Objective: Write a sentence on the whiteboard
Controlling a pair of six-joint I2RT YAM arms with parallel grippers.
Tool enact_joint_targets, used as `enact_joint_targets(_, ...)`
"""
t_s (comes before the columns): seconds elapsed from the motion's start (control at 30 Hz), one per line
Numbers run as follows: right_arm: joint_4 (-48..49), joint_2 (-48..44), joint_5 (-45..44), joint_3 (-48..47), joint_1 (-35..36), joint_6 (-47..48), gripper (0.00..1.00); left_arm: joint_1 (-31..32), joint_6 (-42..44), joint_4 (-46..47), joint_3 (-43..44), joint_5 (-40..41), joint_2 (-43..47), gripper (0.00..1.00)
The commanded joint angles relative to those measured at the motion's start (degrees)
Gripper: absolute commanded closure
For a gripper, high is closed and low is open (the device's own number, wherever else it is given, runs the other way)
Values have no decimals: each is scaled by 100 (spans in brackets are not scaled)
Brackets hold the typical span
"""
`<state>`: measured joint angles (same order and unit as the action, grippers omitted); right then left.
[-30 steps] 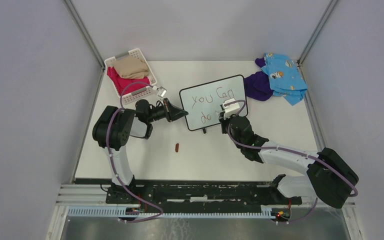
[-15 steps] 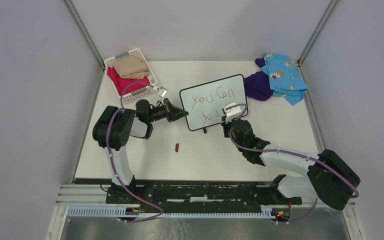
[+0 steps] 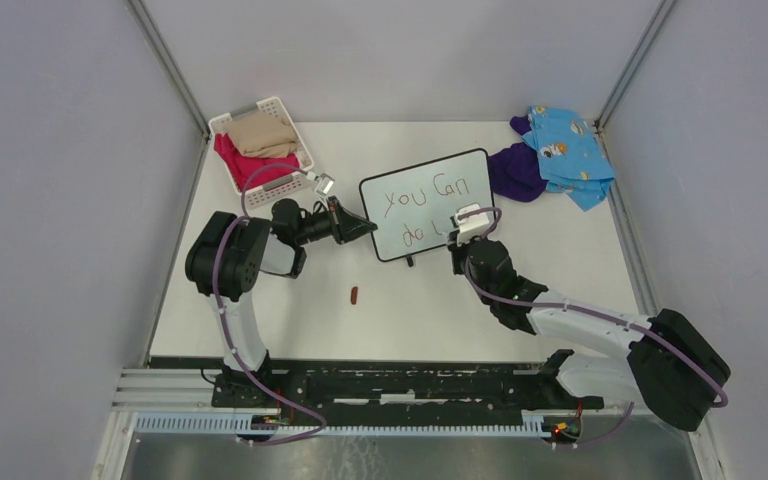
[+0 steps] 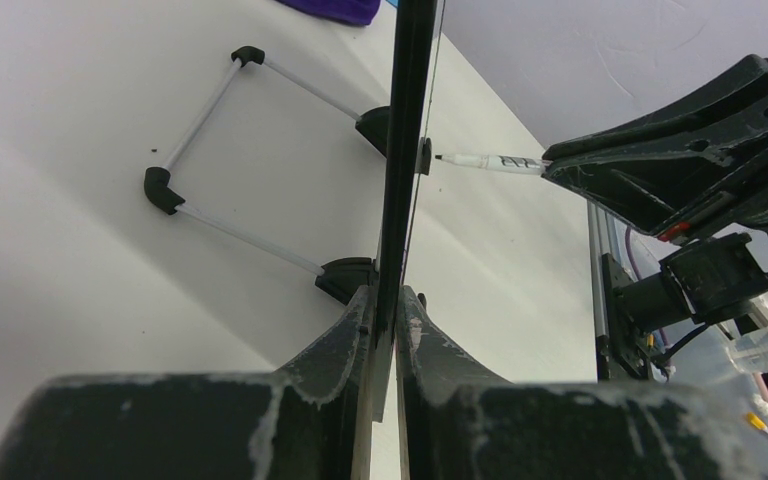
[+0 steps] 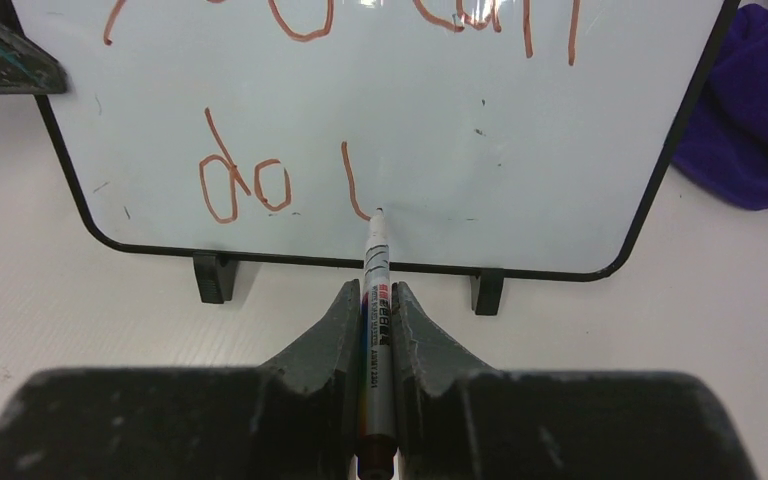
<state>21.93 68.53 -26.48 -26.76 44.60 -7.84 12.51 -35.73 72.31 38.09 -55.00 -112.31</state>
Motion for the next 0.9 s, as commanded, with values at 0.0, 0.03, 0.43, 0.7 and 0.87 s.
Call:
enact_joint_targets(0.0, 267, -261, 261, -34, -21, 20, 100, 111, 294, -692, -18, 68, -23, 88)
enact_joint_targets(0.03, 287, -251, 337, -55, -20, 18, 100, 111, 294, -692, -20, 61, -25, 88)
enact_joint_targets(0.43, 312, 83, 592, -464, -19, 35, 100, 120, 294, -701, -19, 67, -27, 88)
enact_joint_targets(0.7, 329, 263, 456, -602, -23, 109, 100, 120, 294, -701, -20, 62, -13, 88)
enact_joint_targets(0.87, 335, 369, 386, -637, -19, 140, 100, 120, 294, -701, -14, 55, -26, 88)
